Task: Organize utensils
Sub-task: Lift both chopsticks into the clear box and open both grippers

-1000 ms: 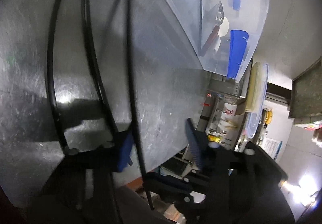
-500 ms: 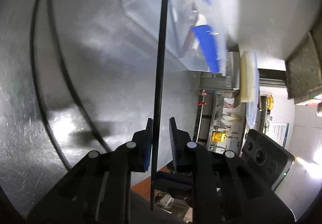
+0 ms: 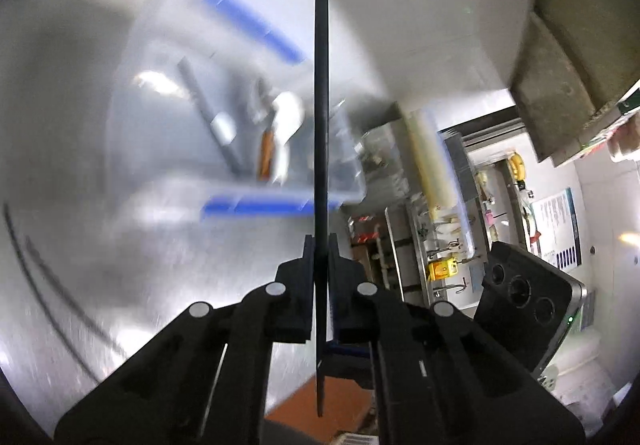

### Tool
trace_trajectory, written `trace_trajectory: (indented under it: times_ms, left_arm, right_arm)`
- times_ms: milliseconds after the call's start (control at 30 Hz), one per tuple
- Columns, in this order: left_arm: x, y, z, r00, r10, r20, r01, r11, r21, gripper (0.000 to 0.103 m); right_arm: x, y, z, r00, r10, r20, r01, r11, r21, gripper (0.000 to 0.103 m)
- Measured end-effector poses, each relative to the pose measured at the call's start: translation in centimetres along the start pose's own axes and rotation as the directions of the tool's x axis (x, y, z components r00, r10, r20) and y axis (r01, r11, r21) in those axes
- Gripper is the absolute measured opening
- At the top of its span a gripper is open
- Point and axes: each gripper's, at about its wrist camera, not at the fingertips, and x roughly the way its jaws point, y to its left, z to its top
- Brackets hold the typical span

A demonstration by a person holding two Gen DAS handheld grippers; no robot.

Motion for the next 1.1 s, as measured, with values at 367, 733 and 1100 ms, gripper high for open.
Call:
trace_trajectory:
  times_ms: [367,733,1100]
  left_arm:
    - [6.5,-2.3,15.4,0.995,0.096,-0.006,-0.095,0.991,0.094,0.005]
    - [20.7,9.9,16.8,0.919,0.257,-0.298,-0.316,0.934,-0.167,0.006]
    - [25.0,14.0,16.1,0.822,0.344,-0.454,-0.466,0.864,-0.191,0.006]
  right_arm:
    - [-1.2,-9.0,13.5,0.999,-0.006,0.038,0.006,1.000,-0.013,0.001]
    - [12.3,-19.9,15.2,0.958,0.035,-0.284,0.011,0.987,0.159,0.001]
    - [14.5,-21.4,14.7,0.925,-0.013,-0.380,0.088,0.979,0.181,0.002]
